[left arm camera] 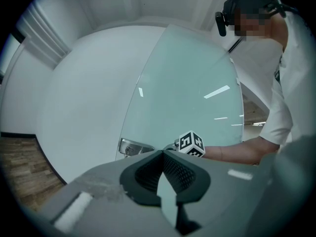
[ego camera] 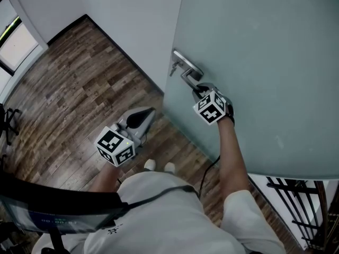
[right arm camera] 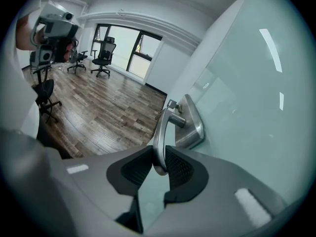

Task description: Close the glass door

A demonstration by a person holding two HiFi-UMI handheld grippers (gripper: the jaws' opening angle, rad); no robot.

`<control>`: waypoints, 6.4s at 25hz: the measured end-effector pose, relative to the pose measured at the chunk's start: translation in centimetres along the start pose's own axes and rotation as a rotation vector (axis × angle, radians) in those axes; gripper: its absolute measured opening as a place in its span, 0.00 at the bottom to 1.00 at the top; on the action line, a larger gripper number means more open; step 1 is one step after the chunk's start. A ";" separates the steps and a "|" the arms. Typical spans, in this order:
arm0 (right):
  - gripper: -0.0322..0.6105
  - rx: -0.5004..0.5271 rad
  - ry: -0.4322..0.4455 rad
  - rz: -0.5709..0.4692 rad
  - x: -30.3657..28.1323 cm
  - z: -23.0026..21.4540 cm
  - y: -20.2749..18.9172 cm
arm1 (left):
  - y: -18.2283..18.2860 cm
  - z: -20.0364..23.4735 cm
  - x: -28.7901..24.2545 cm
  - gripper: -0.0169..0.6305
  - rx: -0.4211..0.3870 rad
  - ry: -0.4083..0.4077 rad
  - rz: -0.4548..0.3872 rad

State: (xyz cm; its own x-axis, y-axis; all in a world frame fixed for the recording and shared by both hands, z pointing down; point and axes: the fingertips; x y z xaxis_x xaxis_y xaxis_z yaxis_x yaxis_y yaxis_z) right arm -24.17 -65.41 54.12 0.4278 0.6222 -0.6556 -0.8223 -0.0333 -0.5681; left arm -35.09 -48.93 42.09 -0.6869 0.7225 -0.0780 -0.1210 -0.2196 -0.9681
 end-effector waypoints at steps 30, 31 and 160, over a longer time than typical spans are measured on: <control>0.21 0.033 0.042 -0.074 5.6 7.3 3.2 | 0.6 -2.6 6.9 0.03 0.026 0.190 -0.092; 0.21 0.036 0.043 -0.083 5.9 7.8 3.2 | 0.4 -3.3 7.0 0.03 0.028 0.213 -0.097; 0.21 0.560 0.508 -0.611 55.2 54.5 -9.7 | -20.6 -80.8 29.8 0.03 0.093 1.406 -0.350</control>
State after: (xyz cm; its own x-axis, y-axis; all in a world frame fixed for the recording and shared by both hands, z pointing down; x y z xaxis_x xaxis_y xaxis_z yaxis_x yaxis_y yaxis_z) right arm -13.04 11.89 50.53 0.8434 -0.0080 -0.5372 -0.4075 0.6421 -0.6493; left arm 4.81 30.11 40.41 0.6375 0.7679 -0.0632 -0.2149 0.0984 -0.9717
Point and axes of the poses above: the fingertips, and each gripper's own axes: x backward along the fingers, z to its left, y out of its top, and after that the axes turned 7 degrees about -y, right-handed
